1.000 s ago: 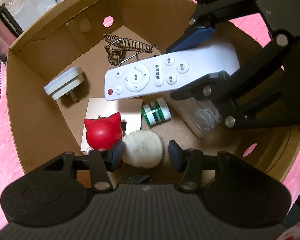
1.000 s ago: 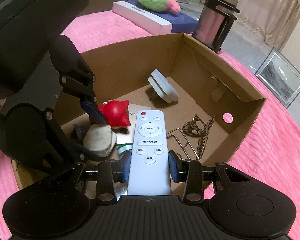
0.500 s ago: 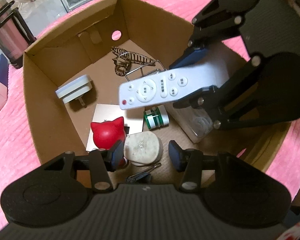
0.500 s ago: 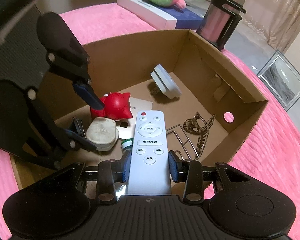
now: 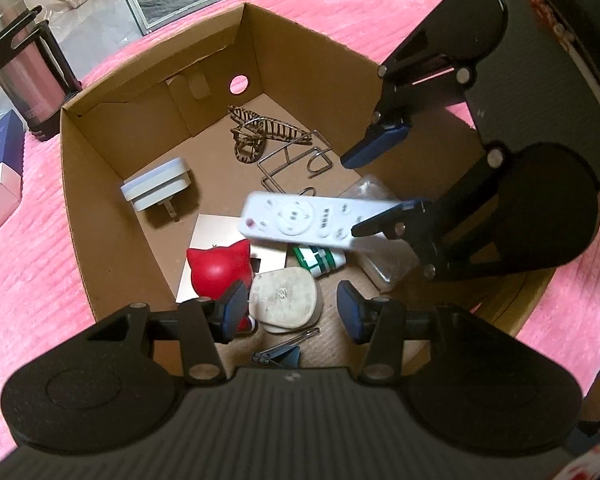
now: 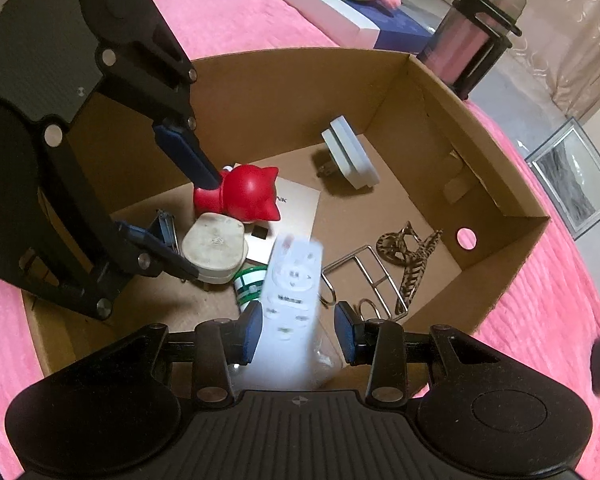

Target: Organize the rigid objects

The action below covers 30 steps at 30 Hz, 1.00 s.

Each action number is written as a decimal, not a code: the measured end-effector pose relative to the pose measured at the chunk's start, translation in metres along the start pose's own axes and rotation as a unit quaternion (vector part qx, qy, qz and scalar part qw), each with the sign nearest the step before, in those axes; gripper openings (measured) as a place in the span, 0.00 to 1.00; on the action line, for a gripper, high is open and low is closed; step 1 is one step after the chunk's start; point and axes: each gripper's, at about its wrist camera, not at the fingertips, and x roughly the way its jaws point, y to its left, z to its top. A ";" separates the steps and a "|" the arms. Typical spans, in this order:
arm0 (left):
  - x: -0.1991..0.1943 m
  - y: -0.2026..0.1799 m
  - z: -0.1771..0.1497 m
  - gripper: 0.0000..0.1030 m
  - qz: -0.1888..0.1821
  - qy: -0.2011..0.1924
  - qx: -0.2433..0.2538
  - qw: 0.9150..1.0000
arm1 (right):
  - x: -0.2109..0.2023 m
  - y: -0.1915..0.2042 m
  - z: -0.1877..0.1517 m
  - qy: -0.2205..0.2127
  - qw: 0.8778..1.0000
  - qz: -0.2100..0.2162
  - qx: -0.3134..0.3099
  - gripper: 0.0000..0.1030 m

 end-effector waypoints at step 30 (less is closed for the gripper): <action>-0.094 -0.037 -0.024 0.61 0.063 -0.097 -0.052 0.992 | -0.124 0.014 -0.040 -0.157 0.974 -0.019 0.165 0.67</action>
